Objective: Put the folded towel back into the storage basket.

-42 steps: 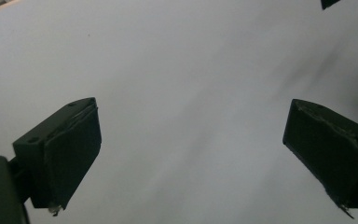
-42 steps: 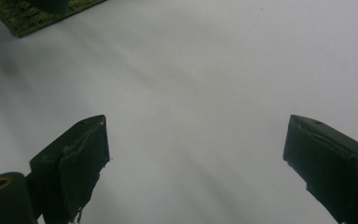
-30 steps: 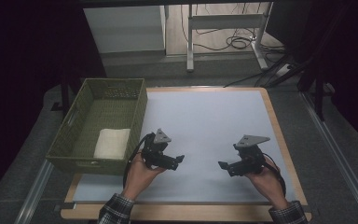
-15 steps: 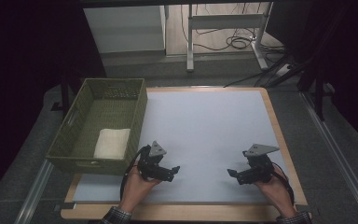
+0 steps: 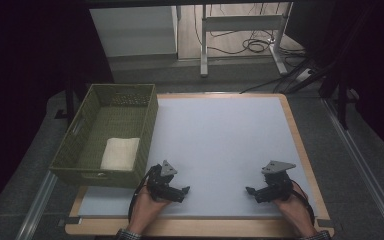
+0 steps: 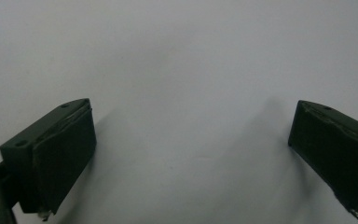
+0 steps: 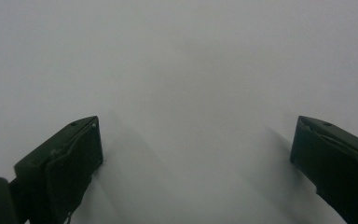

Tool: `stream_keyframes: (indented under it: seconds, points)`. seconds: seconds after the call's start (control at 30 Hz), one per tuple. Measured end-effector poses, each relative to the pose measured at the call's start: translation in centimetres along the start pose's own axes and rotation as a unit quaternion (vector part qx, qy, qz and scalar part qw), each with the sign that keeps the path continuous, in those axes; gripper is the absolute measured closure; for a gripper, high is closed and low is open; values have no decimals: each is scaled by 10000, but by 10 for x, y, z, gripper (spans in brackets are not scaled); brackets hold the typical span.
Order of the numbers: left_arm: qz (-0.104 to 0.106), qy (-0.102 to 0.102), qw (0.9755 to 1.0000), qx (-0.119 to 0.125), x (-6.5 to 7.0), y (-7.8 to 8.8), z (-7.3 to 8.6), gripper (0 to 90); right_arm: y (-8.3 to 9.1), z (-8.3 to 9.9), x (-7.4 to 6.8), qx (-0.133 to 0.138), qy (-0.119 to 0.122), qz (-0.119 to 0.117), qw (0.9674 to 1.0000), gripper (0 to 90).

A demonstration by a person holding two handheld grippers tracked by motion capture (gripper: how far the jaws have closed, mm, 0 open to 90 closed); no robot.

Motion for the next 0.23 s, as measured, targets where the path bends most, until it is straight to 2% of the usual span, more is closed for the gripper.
stream_keyframes:
  seconds: [0.23]
  points:
    - [-10, 18, 10000, 15, 1, 0, 1, 0, 0, 1, -1, 21, -1, 7, 10000, 22]
Point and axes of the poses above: each handheld gripper's, and its own axes: y roughly backward along the jaws, z roughly out of its underside, x roughly to its right, the point moved 4 cm from there along -y, roughly forward along the jaws
